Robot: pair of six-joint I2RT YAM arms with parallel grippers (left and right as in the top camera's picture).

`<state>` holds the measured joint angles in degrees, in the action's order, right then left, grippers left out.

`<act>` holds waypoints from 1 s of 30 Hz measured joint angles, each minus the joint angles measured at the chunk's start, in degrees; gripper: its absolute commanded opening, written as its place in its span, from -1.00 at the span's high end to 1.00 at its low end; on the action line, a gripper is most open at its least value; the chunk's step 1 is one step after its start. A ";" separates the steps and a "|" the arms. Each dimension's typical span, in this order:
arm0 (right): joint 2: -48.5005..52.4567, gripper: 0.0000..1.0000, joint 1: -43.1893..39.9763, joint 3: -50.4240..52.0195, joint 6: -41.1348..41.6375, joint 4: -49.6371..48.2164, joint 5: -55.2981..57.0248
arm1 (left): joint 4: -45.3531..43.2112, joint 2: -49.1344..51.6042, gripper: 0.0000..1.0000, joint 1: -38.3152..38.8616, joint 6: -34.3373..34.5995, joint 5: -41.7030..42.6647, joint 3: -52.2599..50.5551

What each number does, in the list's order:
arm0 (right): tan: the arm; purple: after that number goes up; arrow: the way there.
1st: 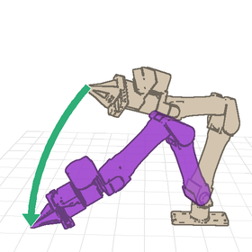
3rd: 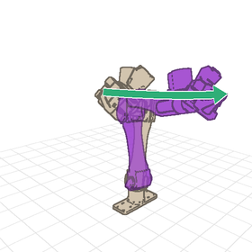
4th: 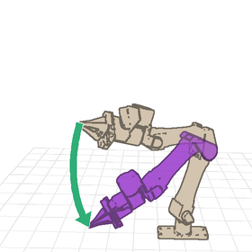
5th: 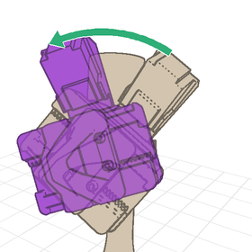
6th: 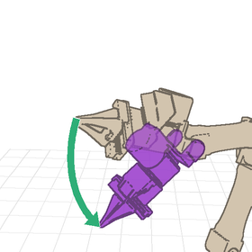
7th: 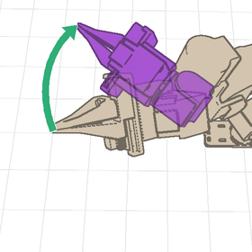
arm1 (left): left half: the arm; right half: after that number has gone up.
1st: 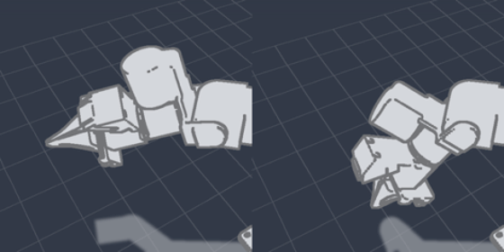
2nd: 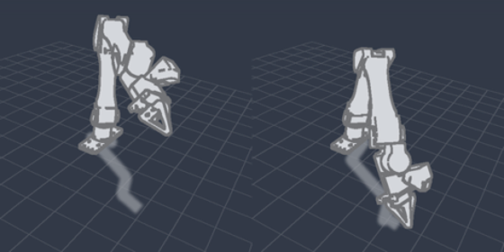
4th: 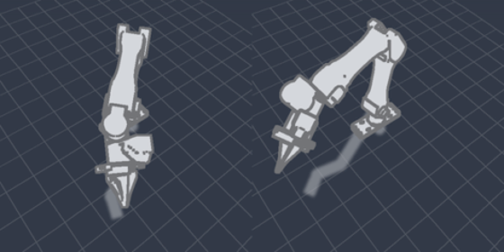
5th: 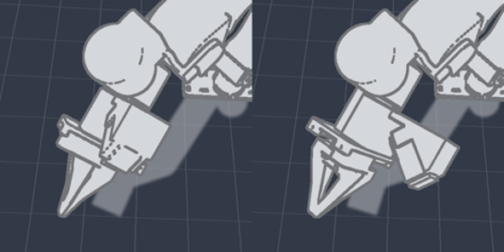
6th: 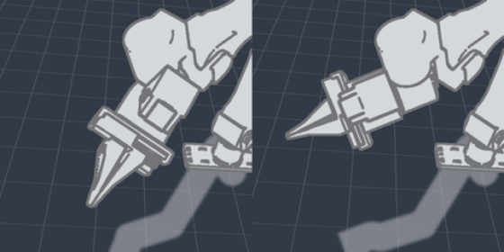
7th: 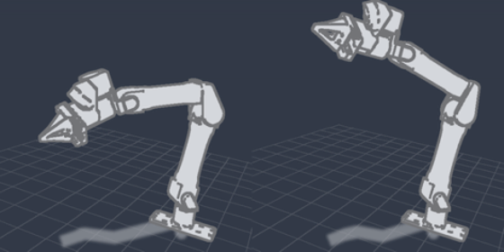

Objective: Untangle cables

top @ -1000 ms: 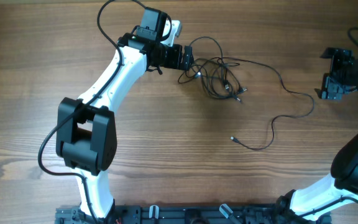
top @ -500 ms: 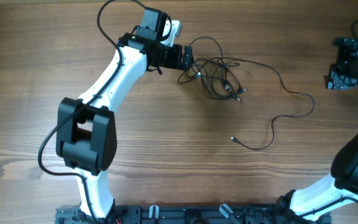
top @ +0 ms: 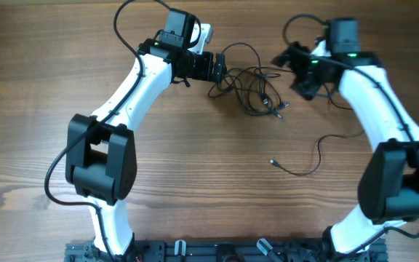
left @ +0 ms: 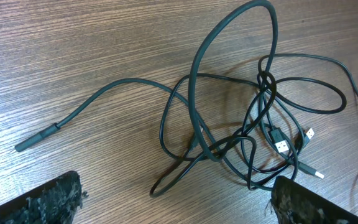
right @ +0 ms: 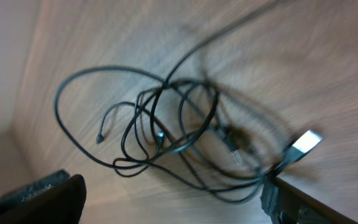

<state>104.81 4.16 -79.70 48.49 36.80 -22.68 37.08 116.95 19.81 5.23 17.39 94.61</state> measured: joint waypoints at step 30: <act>-17.31 0.91 8.66 0.26 -3.87 -11.72 6.80 | 0.00 0.00 -1.00 0.00 0.00 0.00 0.00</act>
<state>87.50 12.82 -79.44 44.62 25.08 -15.88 37.08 116.95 19.81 5.23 17.39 94.61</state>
